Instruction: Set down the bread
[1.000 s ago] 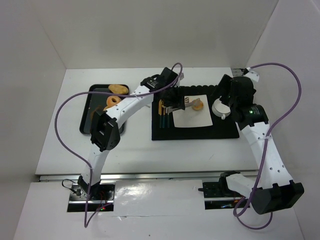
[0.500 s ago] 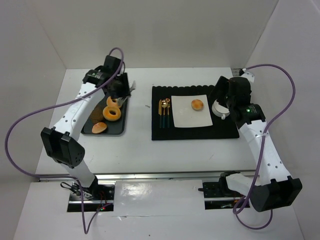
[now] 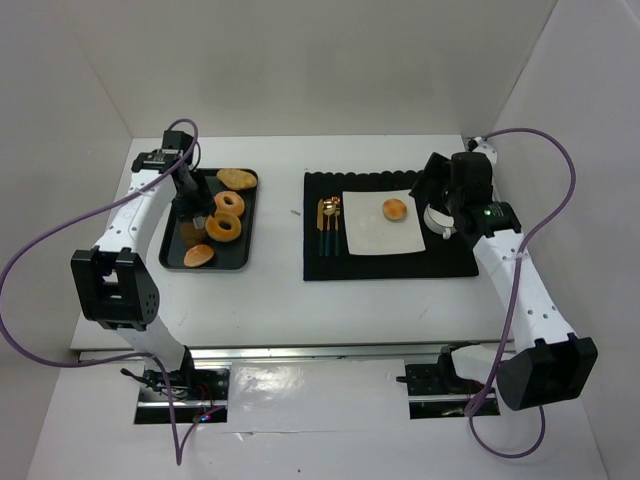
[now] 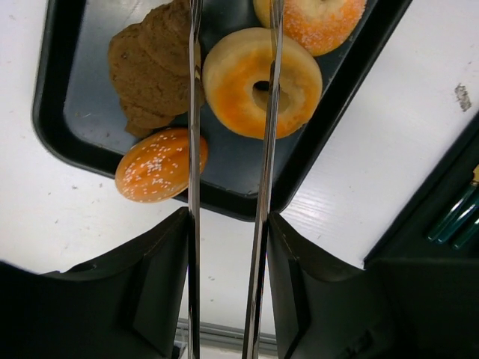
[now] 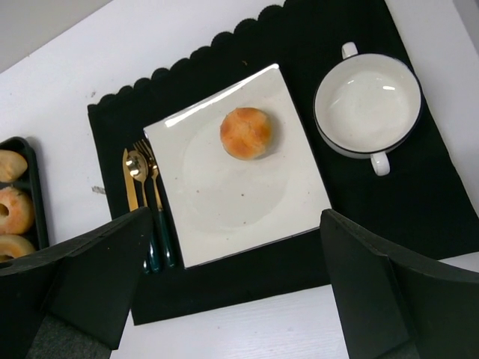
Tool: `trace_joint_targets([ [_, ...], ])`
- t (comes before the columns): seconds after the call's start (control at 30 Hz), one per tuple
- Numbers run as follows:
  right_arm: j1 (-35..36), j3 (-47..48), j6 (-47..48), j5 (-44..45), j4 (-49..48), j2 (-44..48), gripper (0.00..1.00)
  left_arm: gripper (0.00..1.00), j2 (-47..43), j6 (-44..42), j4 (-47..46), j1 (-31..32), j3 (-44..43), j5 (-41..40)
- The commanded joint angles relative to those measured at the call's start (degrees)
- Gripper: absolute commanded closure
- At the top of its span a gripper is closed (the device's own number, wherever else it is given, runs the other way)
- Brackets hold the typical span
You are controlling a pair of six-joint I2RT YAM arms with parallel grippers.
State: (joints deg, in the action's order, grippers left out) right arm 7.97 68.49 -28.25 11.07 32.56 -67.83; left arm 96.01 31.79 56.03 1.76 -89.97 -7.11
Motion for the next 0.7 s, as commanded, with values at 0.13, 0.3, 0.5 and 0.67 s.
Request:
trace_joint_targets([
  [0.13, -0.4, -1.4, -1.2, -1.8, -3.1, 0.4, 0.00, 0.45, -1.0, -0.4, -6.0, -2.6, 1.4, 6.6],
  [0.3, -0.4, -1.4, -1.2, -2.3, -3.1, 0.4, 0.00, 0.43, -2.3, 0.1, -8.0, -2.6, 1.4, 7.7],
  [0.5, -0.4, -2.5, -2.2, -4.2, -3.6, -0.1, 0.00, 0.41, 1.0, 1.8, -8.0, -4.8, 1.4, 11.0],
  [0.67, -0.4, -4.2, -2.2, -4.7, -4.2, -0.1, 0.00, 0.38, 2.9, 2.4, -9.1, -6.2, 2.5, 12.7],
])
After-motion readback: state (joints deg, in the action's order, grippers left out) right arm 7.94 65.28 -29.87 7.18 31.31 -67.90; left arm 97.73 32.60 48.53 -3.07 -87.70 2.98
